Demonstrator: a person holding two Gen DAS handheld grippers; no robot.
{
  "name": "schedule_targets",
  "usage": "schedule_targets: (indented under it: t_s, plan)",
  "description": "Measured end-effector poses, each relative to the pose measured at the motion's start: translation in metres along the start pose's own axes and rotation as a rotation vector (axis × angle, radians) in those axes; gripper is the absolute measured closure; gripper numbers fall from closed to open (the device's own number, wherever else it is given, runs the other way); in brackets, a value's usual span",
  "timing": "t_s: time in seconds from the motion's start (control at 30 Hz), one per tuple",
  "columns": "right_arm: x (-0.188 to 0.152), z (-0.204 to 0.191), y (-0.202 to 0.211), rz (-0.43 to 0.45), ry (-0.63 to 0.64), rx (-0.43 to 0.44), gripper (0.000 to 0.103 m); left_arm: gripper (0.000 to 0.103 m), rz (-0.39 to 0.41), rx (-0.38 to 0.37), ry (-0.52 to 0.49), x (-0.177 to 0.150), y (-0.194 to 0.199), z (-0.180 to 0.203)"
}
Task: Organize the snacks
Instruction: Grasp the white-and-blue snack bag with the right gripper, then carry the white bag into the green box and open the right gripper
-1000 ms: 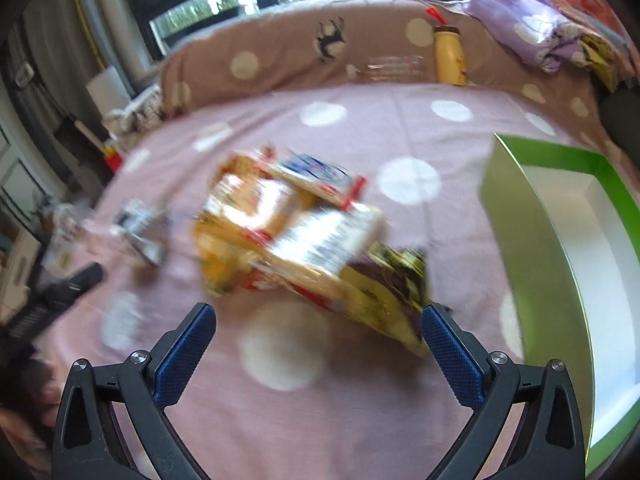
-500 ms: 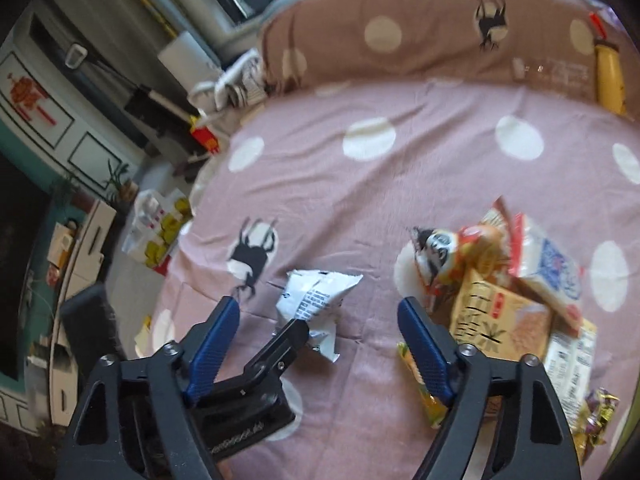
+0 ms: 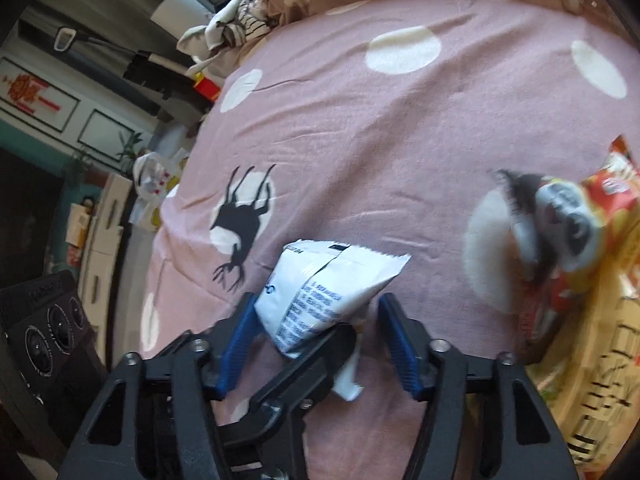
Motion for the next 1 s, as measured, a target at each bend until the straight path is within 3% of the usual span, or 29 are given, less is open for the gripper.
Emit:
schedule_targets:
  t_s: [0.23,0.37,0.5,0.67,1.0]
  plan:
    - [-0.012,-0.017,0.035,0.087,0.061,0.024,0.048,0.055,0.108,0.011,-0.081,0.005,0.036,0.022]
    - [-0.030,-0.028,0.077,0.173,0.110,0.024,0.048,0.057,0.202,0.028,-0.137,0.003,0.073,0.053]
    - [-0.050,-0.024,0.124,0.269,0.119,0.000,0.048,0.056,0.261,-0.014,-0.201,-0.002,0.097,0.089]
    - [-0.073,0.003,0.180,0.376,0.080,-0.029,0.048,0.056,0.294,-0.078,-0.293,-0.013,0.113,0.146]
    - [-0.097,0.084,0.271,0.546,-0.069,-0.036,0.048,0.056,0.289,-0.178,-0.480,-0.030,0.112,0.262]
Point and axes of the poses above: each gripper's, at about its wrist camera, not at the fingertips, and y roughly against the way its jaws point, z to its right, x to its top, the point moved 8 cm from there along -y, roughly the way its jaws point, and after that the axes turned 10 degrees about -y, right-handed, at the moved point
